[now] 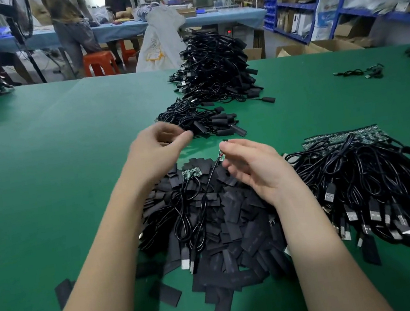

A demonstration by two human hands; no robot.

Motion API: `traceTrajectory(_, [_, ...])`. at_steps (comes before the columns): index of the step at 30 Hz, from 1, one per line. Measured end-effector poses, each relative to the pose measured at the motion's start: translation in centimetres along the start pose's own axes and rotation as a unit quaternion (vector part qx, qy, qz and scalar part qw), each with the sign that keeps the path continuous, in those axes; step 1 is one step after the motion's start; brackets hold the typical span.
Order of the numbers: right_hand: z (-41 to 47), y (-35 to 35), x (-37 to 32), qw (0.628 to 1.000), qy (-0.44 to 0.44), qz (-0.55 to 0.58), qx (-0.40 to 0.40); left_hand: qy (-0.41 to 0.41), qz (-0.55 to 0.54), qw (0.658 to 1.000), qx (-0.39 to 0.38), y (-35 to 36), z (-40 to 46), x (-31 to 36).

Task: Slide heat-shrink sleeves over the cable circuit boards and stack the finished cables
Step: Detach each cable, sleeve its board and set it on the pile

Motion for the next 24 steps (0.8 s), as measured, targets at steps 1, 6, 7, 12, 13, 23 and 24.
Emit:
traceTrajectory(1, [0.1, 0.1, 0.0, 1.0, -0.007, 0.011, -0.01, -0.032, -0.087, 0.993, -0.079, 0.6, -0.2, 0.6])
traceTrajectory(6, [0.4, 0.1, -0.1, 0.996, -0.063, -0.057, -0.011, -0.071, -0.191, 0.964, -0.168, 2.0, -1.1, 0.9])
traceTrajectory(7, [0.4, 0.0, -0.1, 0.993, -0.074, -0.095, -0.013, -0.083, -0.2, 0.964, -0.156, 2.0, -1.0, 0.6])
traceTrajectory(12, [0.2, -0.1, 0.0, 0.87, -0.135, -0.473, -0.025, -0.139, -0.261, 0.942, -0.156, 1.8, -0.8, -0.5])
traceTrajectory(13, [0.2, 0.2, 0.2, 0.852, -0.127, -0.505, -0.044, -0.141, -0.269, 0.94, -0.155, 1.8, -0.7, -0.8])
traceTrajectory(23, [-0.2, 0.8, 0.0, 0.834, -0.092, -0.542, -0.035, -0.077, -0.211, 0.964, -0.145, 2.3, -0.5, -1.2])
traceTrajectory(24, [-0.3, 0.6, -0.2, 0.833, -0.089, -0.544, -0.037, -0.074, -0.205, 0.965, -0.145, 2.3, -0.5, -1.2])
Point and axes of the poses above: each hand's wrist, its own z-axis towards the middle knuckle, its own y-axis out of the palm, x = y × z, the point moved 2 cm from there along z, towards the middle knuckle, and after that the axes turned 7 degrees about y, right-handed, at the moved point
